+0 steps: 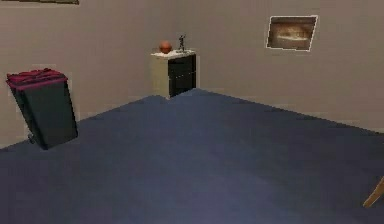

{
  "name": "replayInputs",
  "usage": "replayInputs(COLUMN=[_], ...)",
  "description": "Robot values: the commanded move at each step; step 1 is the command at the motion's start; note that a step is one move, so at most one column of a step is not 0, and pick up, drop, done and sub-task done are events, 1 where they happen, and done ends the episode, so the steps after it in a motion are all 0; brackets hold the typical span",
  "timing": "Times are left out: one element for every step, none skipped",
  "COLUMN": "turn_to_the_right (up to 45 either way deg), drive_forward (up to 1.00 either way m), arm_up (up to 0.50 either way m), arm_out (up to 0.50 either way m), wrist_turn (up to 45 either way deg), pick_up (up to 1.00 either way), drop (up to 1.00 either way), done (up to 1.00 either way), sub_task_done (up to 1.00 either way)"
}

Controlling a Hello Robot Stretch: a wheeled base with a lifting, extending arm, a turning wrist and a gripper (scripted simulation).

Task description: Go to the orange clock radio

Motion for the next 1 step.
replayInputs(turn_to_the_right=[36.0], drive_forward=[0.0], arm_up=[0.0], arm_out=[0.0], wrist_turn=[0.0], pick_up=[0.0], drop=[0.0], done=[0.0], sub_task_done=[0.0])
